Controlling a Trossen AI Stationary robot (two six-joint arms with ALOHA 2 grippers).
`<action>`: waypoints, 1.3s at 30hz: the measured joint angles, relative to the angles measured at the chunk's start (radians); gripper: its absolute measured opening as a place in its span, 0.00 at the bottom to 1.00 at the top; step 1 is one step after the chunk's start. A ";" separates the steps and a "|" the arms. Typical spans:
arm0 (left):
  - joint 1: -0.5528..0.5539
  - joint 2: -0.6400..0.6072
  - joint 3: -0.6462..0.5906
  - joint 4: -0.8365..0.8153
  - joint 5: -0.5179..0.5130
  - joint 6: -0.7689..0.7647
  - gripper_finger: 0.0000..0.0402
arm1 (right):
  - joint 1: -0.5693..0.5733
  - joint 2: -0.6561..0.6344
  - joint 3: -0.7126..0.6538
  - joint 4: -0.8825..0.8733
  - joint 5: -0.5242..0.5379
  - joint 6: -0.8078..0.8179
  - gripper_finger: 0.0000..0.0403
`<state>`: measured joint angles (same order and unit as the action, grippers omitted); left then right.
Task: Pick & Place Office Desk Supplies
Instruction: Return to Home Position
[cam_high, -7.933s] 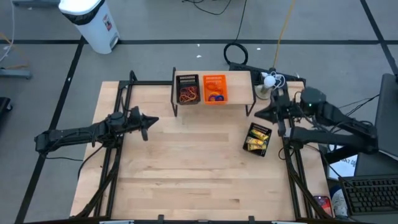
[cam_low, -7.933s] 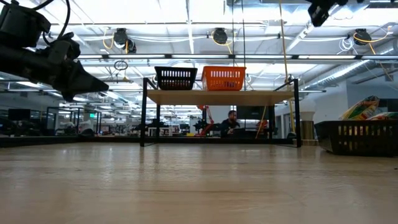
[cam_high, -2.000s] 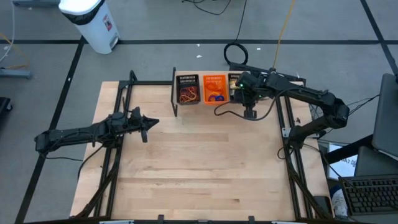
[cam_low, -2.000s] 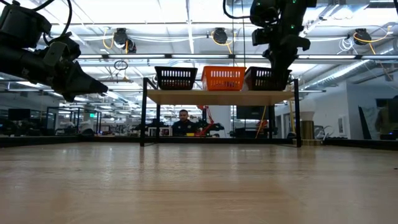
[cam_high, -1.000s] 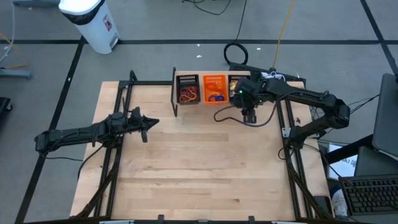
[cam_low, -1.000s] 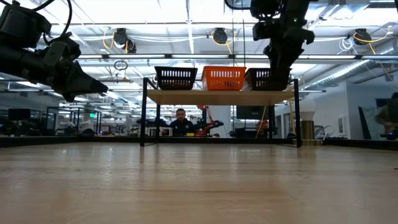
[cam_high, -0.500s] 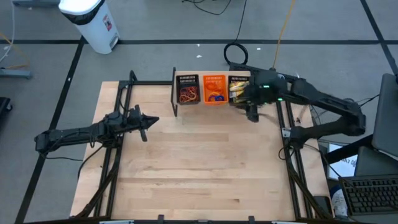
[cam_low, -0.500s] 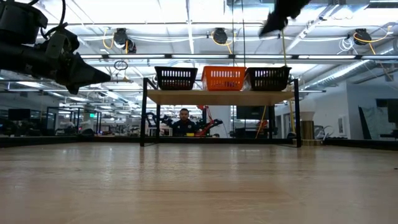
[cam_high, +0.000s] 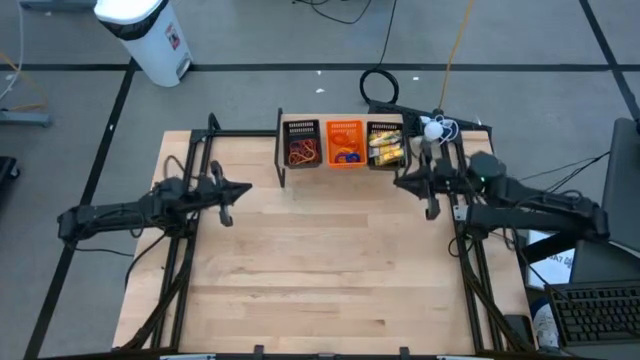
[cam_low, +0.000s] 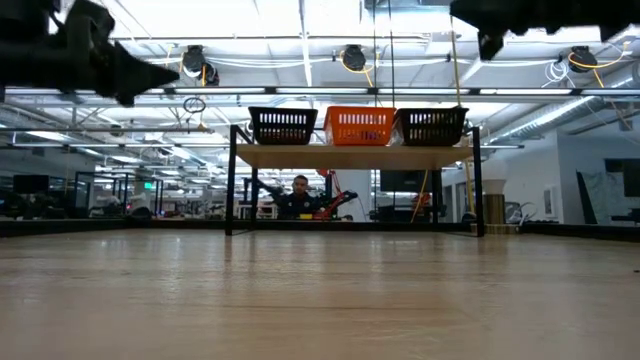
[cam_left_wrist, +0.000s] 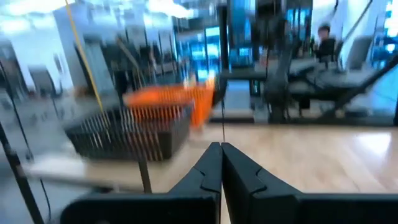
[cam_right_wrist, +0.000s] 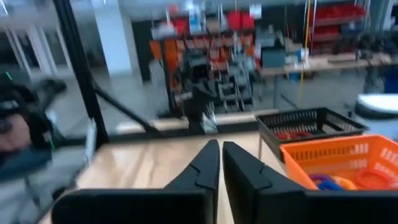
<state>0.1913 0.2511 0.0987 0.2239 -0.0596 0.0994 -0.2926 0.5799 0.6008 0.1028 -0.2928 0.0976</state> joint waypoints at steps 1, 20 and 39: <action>0.000 -0.009 0.002 0.022 -0.001 0.014 0.01 | 0.005 -0.024 -0.044 0.053 0.001 0.022 0.03; 0.034 -0.245 0.003 -0.161 -0.029 -0.087 0.00 | 0.059 -0.413 -0.425 0.146 0.192 0.090 0.00; -0.011 -0.245 -0.082 -0.210 0.059 -0.225 0.00 | 0.058 -0.411 -0.571 0.316 0.239 0.081 0.00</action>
<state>0.1802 0.0066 0.0162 0.0142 -0.0001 -0.1252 -0.2344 0.1685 0.0296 0.4184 -0.0538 0.1790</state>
